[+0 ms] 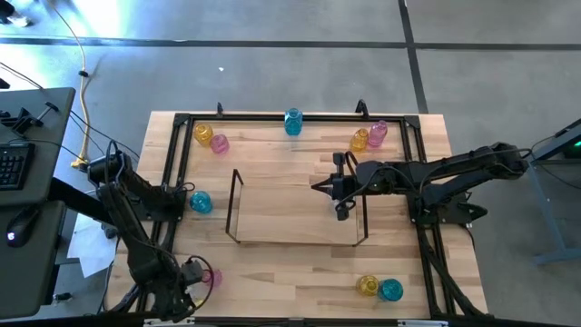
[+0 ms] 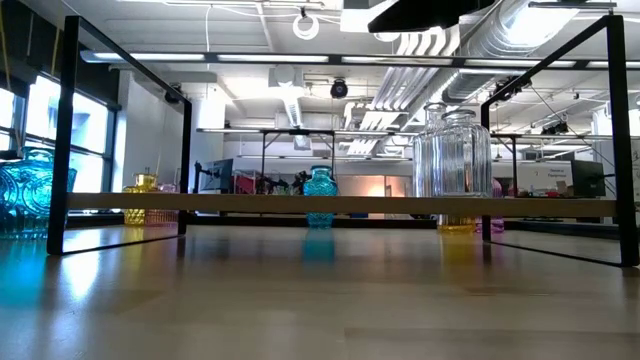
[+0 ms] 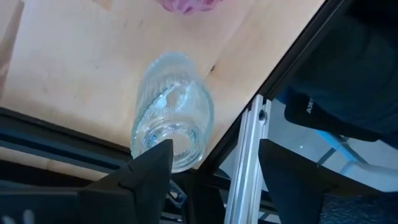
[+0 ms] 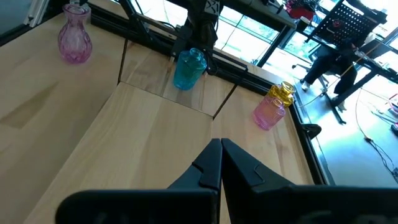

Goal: Sort vases onto shelf
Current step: Put the transparent vase on the shelf aligned with the other transparent vases

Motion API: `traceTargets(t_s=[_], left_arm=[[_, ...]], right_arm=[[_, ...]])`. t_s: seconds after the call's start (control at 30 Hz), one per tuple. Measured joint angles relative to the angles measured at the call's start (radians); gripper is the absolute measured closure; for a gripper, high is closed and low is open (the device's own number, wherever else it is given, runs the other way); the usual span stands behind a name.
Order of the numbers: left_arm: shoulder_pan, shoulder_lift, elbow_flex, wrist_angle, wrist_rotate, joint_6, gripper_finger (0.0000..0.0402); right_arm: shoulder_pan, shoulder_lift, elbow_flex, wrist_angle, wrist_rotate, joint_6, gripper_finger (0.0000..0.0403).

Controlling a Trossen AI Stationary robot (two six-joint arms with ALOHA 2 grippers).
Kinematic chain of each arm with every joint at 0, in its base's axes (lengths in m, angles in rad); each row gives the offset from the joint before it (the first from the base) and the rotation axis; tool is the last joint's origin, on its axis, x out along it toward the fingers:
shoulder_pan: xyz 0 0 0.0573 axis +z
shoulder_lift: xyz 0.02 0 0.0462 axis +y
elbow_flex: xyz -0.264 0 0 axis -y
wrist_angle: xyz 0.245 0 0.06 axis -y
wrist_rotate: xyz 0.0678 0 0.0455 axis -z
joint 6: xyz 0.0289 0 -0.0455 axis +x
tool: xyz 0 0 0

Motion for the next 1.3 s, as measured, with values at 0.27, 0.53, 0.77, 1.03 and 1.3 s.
traceTargets(t_s=[0.27, 0.53, 0.77, 1.03, 1.3], left_arm=[[0.0, 0.0, 0.021, -0.002, 0.048, 0.033, 0.0165], [0.0, -0.001, 0.024, -0.112, 0.044, 0.087, 0.0165], [0.0, -0.001, 0.015, -0.122, 0.009, 0.089, 0.0165], [0.0, -0.001, -0.022, -0.133, 0.021, 0.063, 0.0165], [0.0, -0.001, -0.022, -0.122, 0.02, 0.069, 0.0165]], right_arm=[[0.0, 0.0, 0.0, 0.0, 0.0, 0.0, 0.0403], [0.0, 0.0, 0.0, 0.0, 0.0, 0.0, 0.0403], [0.0, 0.0, 0.0, 0.0, 0.0, 0.0, 0.0403], [0.0, 0.0, 0.0, -0.01, -0.001, 0.003, 0.0403], [0.0, 0.0, 0.0, -0.016, -0.001, 0.011, 0.0403]])
